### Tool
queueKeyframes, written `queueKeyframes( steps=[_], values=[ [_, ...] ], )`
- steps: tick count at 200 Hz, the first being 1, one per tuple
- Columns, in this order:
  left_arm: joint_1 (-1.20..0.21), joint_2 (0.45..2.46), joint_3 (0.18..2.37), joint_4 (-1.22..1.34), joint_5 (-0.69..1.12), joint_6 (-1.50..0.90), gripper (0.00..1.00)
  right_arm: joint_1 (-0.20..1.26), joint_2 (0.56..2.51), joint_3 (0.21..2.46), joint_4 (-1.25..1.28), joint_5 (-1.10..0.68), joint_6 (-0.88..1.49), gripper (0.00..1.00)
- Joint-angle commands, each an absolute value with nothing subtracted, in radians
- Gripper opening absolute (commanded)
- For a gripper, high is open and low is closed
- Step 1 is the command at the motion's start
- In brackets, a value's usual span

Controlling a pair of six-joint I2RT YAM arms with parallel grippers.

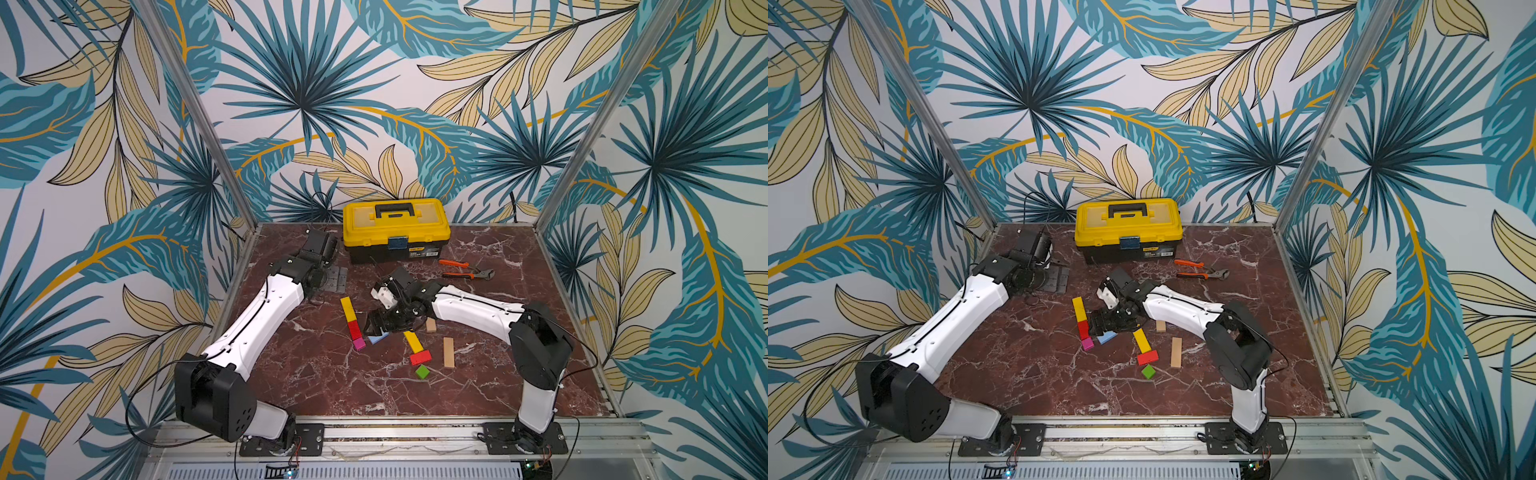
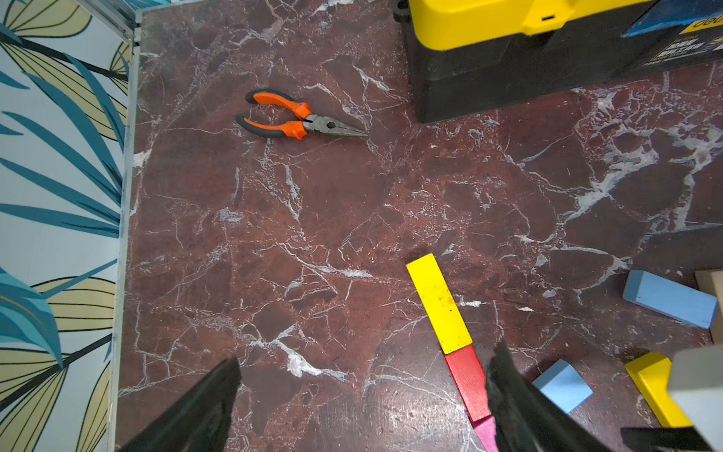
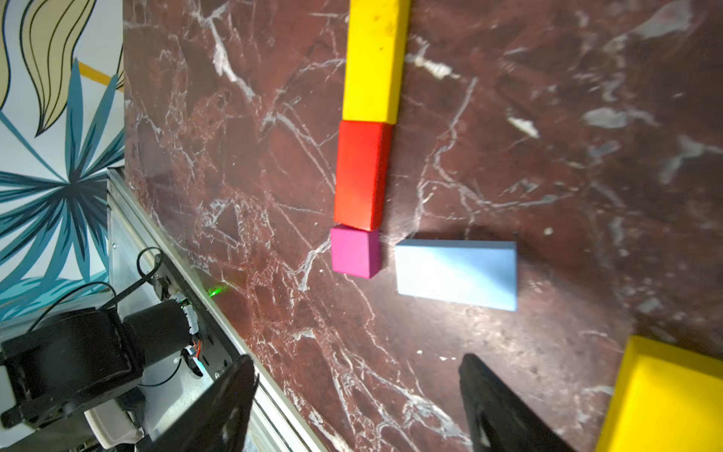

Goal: Assemble the letter v with building blocks
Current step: Assemble the building block at the center of the board.

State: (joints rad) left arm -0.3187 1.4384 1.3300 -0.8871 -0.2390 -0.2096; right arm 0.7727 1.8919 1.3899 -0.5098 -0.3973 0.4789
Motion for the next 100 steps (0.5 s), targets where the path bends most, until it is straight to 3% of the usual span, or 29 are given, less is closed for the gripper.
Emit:
queueKeyframes(
  steps=[1, 100],
  values=[
    [-0.31, 1.443, 1.318, -0.874, -0.236, -0.207, 0.99, 0.75, 1.932, 1.393, -0.536, -0.391, 0.449, 0.83],
    [-0.311, 1.441, 1.319, -0.872, -0.244, -0.207, 0.99, 0.732, 2.002, 1.405, -0.522, -0.391, 0.426, 0.84]
  ],
)
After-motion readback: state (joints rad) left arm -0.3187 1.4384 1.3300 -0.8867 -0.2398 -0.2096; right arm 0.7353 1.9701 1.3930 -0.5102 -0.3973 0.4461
